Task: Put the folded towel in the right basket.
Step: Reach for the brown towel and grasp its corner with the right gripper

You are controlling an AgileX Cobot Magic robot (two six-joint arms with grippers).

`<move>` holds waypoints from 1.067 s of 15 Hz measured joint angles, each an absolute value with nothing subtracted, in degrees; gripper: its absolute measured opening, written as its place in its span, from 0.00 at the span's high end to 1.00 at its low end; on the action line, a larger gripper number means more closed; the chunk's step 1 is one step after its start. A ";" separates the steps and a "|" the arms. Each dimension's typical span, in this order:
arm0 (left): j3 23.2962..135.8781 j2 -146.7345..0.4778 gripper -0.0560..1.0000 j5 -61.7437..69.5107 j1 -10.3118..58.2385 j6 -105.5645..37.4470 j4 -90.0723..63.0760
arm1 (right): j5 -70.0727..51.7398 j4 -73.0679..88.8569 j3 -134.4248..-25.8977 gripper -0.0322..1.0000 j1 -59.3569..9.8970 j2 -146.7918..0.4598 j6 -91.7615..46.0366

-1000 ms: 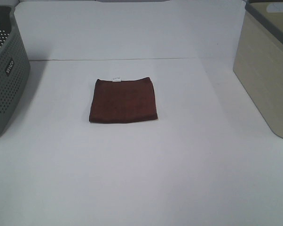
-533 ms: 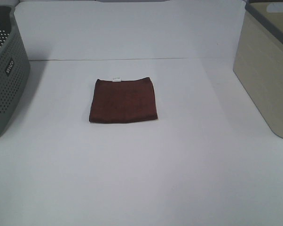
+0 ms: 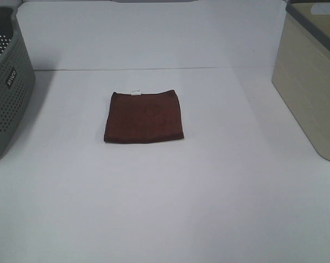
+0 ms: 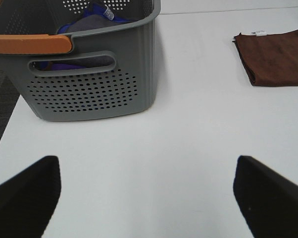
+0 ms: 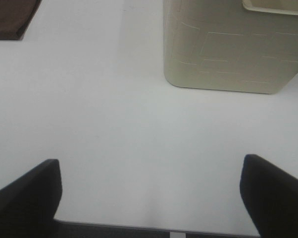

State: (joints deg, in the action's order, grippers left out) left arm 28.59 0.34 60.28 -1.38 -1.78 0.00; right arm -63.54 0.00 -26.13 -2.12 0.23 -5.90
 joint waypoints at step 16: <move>28.59 0.34 0.11 60.28 -1.38 -1.78 0.00 | -63.54 0.00 -26.13 0.06 -2.12 0.23 -5.90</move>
State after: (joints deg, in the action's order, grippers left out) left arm 28.59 0.34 60.28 -1.38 -1.78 0.00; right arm -63.54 0.00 -26.13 -2.12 0.23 -5.90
